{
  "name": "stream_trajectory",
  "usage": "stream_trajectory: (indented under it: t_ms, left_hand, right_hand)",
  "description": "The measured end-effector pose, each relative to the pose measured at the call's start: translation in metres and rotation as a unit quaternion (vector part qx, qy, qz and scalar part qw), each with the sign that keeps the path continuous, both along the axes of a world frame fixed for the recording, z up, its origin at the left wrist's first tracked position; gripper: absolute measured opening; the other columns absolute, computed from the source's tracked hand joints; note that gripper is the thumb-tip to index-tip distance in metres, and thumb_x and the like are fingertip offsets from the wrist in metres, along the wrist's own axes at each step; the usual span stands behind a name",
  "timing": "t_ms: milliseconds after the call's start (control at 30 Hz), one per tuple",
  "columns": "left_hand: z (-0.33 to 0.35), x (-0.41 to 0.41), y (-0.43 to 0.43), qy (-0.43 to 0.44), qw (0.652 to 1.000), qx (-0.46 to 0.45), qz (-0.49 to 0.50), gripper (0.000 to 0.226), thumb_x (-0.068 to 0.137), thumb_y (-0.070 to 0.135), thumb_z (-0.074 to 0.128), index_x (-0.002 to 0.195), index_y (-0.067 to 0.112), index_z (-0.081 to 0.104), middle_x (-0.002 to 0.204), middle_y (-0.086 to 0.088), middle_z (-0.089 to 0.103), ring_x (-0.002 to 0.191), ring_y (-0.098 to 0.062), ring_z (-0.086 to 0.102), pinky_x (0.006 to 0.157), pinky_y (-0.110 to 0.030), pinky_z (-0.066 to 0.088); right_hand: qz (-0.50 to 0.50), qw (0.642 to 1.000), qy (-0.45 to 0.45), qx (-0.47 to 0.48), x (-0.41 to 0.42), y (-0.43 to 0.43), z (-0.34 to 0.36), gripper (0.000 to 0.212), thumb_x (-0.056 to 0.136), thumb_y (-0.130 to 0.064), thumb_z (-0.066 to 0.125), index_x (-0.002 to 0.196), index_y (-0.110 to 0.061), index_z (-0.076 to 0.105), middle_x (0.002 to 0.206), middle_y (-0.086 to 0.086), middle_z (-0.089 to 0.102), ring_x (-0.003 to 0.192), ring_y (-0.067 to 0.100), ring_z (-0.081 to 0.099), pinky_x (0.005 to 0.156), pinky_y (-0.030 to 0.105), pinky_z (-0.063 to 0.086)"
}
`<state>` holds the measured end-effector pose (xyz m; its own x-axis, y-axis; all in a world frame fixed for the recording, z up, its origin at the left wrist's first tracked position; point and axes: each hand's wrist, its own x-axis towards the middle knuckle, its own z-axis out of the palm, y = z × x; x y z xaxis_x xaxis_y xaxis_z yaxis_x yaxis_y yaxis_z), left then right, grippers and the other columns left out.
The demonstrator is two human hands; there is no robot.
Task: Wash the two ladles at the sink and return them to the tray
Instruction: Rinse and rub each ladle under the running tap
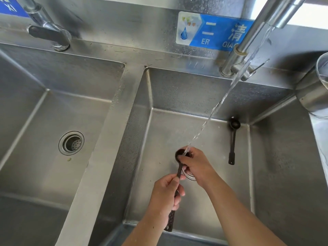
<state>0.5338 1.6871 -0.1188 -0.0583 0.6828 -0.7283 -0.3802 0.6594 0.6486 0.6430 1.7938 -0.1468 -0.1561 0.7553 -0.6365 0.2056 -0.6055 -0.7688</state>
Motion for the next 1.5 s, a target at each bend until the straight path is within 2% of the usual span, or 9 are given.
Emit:
stream_trajectory:
  t_ms: [200, 433, 533, 667, 733, 900, 1133, 1367, 1500]
  left_hand:
    - [0.002, -0.005, 0.008, 0.003, 1.000, 0.010, 0.009, 0.030, 0.102, 0.008, 0.044, 0.095, 0.009, 0.073, 0.059, -0.007, 0.055, 0.040, -0.013, 0.028, 0.041, -0.018, 0.016]
    - [0.002, -0.011, 0.009, -0.012, 1.000, 0.008, -0.005, 0.032, 0.102, 0.011, 0.044, 0.087, 0.011, 0.073, 0.059, -0.006, 0.055, 0.039, -0.011, 0.028, 0.042, -0.021, 0.015]
    - [0.001, -0.013, 0.006, -0.013, 1.000, 0.009, -0.025, 0.030, 0.102, 0.008, 0.044, 0.094, 0.009, 0.072, 0.057, -0.006, 0.056, 0.039, -0.012, 0.028, 0.040, -0.019, 0.017]
    - [0.000, -0.014, 0.009, -0.008, 0.999, 0.021, -0.036, 0.029, 0.102, 0.007, 0.045, 0.096, 0.010, 0.073, 0.059, -0.007, 0.057, 0.039, -0.012, 0.030, 0.037, -0.018, 0.021]
    - [-0.002, -0.016, 0.012, -0.013, 0.999, 0.026, -0.038, 0.031, 0.101, 0.007, 0.046, 0.092, 0.013, 0.075, 0.060, -0.008, 0.058, 0.039, -0.012, 0.031, 0.037, -0.019, 0.021]
    - [-0.009, -0.024, 0.006, -0.025, 0.999, 0.011, -0.044, 0.033, 0.101, 0.009, 0.047, 0.086, 0.015, 0.076, 0.059, -0.006, 0.057, 0.038, -0.011, 0.031, 0.038, -0.019, 0.020]
    - [-0.006, -0.018, 0.010, -0.051, 0.997, 0.041, -0.048, 0.033, 0.102, 0.008, 0.046, 0.092, 0.015, 0.076, 0.061, -0.006, 0.057, 0.039, -0.011, 0.032, 0.038, -0.018, 0.022]
    - [-0.007, -0.021, 0.003, -0.036, 0.998, 0.024, -0.044, 0.031, 0.102, 0.011, 0.046, 0.093, 0.015, 0.075, 0.061, -0.004, 0.058, 0.040, -0.011, 0.032, 0.038, -0.020, 0.021]
    - [-0.005, -0.020, 0.004, -0.049, 0.997, 0.044, -0.040, 0.031, 0.102, 0.009, 0.046, 0.093, 0.016, 0.075, 0.061, -0.005, 0.056, 0.040, -0.011, 0.031, 0.037, -0.019, 0.022]
  right_hand:
    - [0.017, 0.976, -0.176, 0.124, -0.007, 0.000, -0.001, 0.011, 0.088, -0.007, 0.055, 0.085, -0.001, 0.063, 0.068, 0.024, 0.063, 0.049, 0.016, 0.052, 0.051, 0.029, 0.040]
    - [-0.173, 0.957, 0.195, -0.127, -0.016, -0.014, 0.006, 0.009, 0.091, 0.005, 0.055, 0.091, -0.004, 0.059, 0.072, 0.011, 0.063, 0.043, 0.017, 0.047, 0.036, 0.024, 0.035]
    - [-0.012, 0.999, 0.030, -0.011, -0.005, 0.002, 0.009, 0.012, 0.090, -0.001, 0.063, 0.081, -0.009, 0.062, 0.068, 0.009, 0.063, 0.042, 0.013, 0.049, 0.038, 0.023, 0.039]
    - [0.178, 0.915, -0.298, 0.207, 0.007, 0.016, 0.011, 0.012, 0.088, -0.012, 0.060, 0.078, -0.006, 0.066, 0.071, 0.009, 0.067, 0.065, 0.027, 0.060, 0.059, 0.035, 0.046]
    - [0.110, 0.933, -0.283, 0.191, -0.001, 0.005, 0.011, 0.013, 0.086, -0.004, 0.051, 0.081, -0.003, 0.062, 0.067, 0.013, 0.065, 0.060, 0.028, 0.058, 0.055, 0.037, 0.045]
    - [-0.027, 0.996, 0.064, -0.055, -0.010, -0.012, 0.010, 0.019, 0.090, 0.004, 0.048, 0.101, -0.008, 0.058, 0.066, 0.011, 0.056, 0.044, 0.015, 0.046, 0.046, 0.027, 0.042]
    - [0.213, 0.901, -0.306, 0.223, 0.010, 0.021, 0.016, 0.020, 0.087, -0.008, 0.051, 0.093, -0.017, 0.068, 0.075, 0.001, 0.071, 0.061, 0.016, 0.061, 0.061, 0.030, 0.050]
    - [0.027, 0.998, 0.056, 0.005, -0.011, -0.011, 0.020, 0.035, 0.090, 0.007, 0.040, 0.109, -0.015, 0.060, 0.072, 0.003, 0.063, 0.041, 0.012, 0.046, 0.038, 0.020, 0.037]
    - [0.176, 0.958, -0.151, 0.166, 0.009, 0.021, 0.026, 0.014, 0.087, -0.007, 0.061, 0.092, -0.019, 0.068, 0.064, -0.007, 0.062, 0.048, 0.002, 0.052, 0.048, 0.014, 0.037]
